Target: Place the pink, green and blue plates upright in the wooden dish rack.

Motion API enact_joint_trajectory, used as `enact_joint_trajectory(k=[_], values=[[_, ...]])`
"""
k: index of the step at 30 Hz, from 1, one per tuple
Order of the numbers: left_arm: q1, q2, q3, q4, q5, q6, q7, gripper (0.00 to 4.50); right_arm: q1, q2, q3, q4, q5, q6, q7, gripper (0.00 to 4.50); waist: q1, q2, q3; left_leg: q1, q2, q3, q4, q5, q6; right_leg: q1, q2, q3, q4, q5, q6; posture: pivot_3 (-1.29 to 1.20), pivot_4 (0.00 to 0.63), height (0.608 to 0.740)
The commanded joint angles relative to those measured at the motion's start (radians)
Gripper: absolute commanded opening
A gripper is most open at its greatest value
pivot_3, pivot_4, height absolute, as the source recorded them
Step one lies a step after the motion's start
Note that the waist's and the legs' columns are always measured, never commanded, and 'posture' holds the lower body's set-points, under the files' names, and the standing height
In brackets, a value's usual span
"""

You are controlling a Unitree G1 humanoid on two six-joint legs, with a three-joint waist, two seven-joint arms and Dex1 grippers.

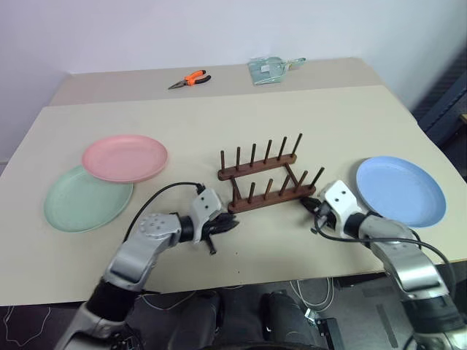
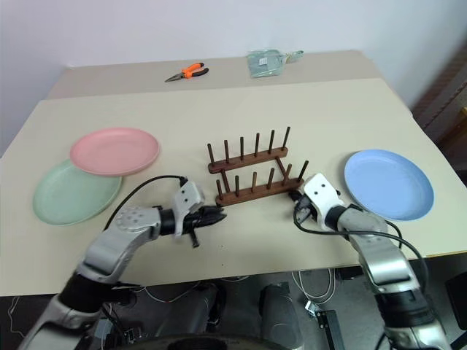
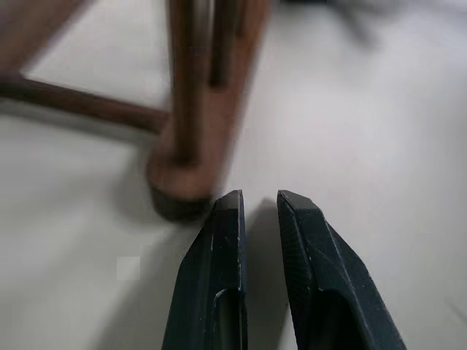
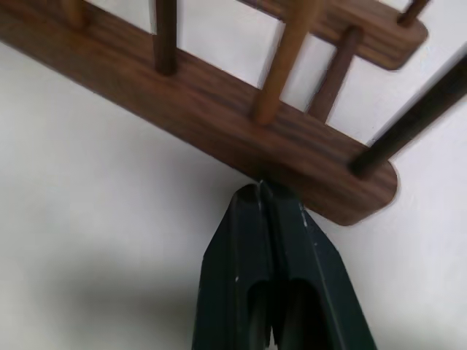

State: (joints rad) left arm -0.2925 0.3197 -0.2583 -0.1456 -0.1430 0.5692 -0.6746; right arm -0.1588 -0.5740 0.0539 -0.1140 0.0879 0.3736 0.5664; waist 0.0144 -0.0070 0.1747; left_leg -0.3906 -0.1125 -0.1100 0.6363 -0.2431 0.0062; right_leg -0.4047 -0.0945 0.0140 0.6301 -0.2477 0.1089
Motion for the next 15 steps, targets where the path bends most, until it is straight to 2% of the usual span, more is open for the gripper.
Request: enact_joint_trajectory(k=[1,7,10,11,13,15], values=[[-0.03,-0.015,0.037,0.102,0.056,-0.037,0.109,0.75,-0.051,0.028,0.009,0.074,-0.044,-0.026,-0.046,0.0,-0.003,0.0,0.0,0.0,0.0,0.0,0.0,0.0,0.0,0.0,0.001,0.0,0.0,0.001,0.0,0.0,0.15,0.74],[-0.055,-0.009,0.047,0.175,0.055,-0.089,0.125,0.75,-0.12,0.047,0.01,0.145,-0.06,-0.056,-0.053,0.0,-0.004,0.0,0.0,0.001,0.001,0.0,0.0,0.001,-0.001,0.0,0.003,0.001,0.001,0.002,0.0,0.0,0.15,0.74],[-0.036,0.023,0.053,0.141,0.045,-0.092,0.104,0.75,-0.118,0.039,-0.009,0.133,-0.027,-0.05,-0.014,0.0,-0.005,0.0,0.0,0.001,0.002,0.0,0.0,0.001,-0.001,-0.001,0.004,0.001,0.001,0.002,0.0,0.0,0.15,0.74],[-0.029,0.032,0.055,0.127,0.04,-0.091,0.097,0.7,-0.105,0.029,-0.021,0.103,0.01,-0.039,0.027,0.54,-0.006,0.0,0.0,0.001,0.002,0.0,0.0,0.001,-0.001,-0.001,0.004,0.001,0.001,0.002,0.0,0.0,0.15,0.74],[0.002,0.072,0.111,0.06,-0.019,-0.072,0.055,0.7,-0.08,0.013,-0.041,0.035,0.071,-0.015,0.091,1.27,-0.008,0.0,0.0,0.001,0.003,0.0,-0.002,0.001,-0.001,-0.001,0.005,0.001,0.0,0.002,0.0,0.0,0.15,0.74],[0.013,0.105,0.197,0.006,-0.073,-0.057,0.049,1.62,-0.057,-0.002,-0.055,-0.033,0.118,0.01,0.135,2.32,-0.01,0.0,0.0,0.0,0.003,0.0,-0.004,0.001,-0.001,-0.004,0.005,0.002,0.0,0.002,0.0,0.0,0.15,0.74]])
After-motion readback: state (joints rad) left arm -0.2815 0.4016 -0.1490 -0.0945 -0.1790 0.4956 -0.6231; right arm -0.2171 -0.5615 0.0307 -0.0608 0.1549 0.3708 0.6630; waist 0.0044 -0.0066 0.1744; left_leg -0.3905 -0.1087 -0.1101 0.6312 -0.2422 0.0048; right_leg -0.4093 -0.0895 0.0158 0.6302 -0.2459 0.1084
